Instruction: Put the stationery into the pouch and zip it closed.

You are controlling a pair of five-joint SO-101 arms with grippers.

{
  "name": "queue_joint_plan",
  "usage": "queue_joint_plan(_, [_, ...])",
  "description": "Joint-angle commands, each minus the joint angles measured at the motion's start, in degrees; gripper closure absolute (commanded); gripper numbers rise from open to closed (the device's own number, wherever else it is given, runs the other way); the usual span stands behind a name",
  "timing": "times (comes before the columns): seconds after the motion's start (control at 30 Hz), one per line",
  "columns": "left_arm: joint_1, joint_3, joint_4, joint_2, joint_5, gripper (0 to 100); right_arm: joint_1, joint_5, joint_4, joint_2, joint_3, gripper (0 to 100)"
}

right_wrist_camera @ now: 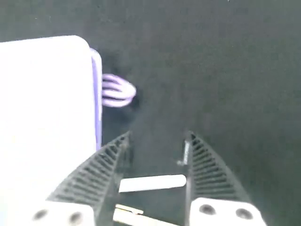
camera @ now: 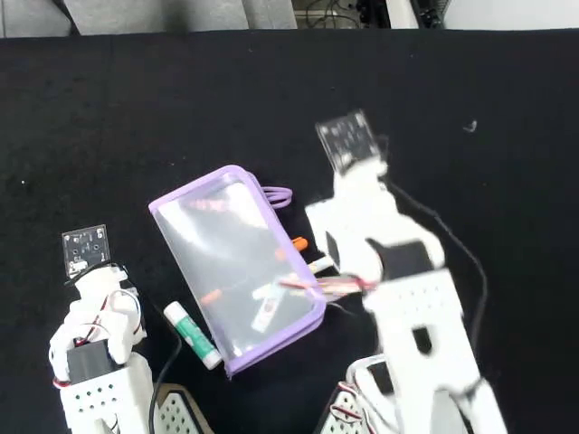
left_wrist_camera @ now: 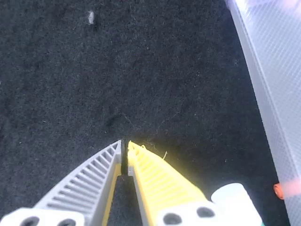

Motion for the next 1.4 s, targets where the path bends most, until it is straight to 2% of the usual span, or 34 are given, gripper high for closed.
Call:
queue_joint_plan(0.0, [-0.48,1.36,0.26,-0.18,0.18,97,-0.70,0.18,-5.80,14.99,-7.69,82.5])
queue_joint_plan(0.17, [-0.48,1.36,0.26,-0.18,0.18,97,-0.88,0.79,-11.52,28.79,-12.00,82.5])
queue_joint_plan(0.4, [-0.48,1.36,0.26,-0.18,0.18,97,-1.85,13.54,-12.13,42.33,-18.42,82.5])
queue_joint_plan(0.63, [-0.48,1.36,0.26,-0.18,0.18,97,-3.60,22.51,-12.13,52.00,-24.31,82.5])
queue_joint_plan(0.87, [-0.48,1.36,0.26,-0.18,0.18,97,-8.62,33.85,-12.04,55.08,-24.84,82.5])
queue_joint_plan(1.3, [-0.48,1.36,0.26,-0.18,0.18,97,-10.73,46.68,-15.65,58.95,-25.19,82.8])
queue_joint_plan(1.37, [-0.48,1.36,0.26,-0.18,0.18,97,-11.34,47.30,-15.74,59.38,-25.27,87.1])
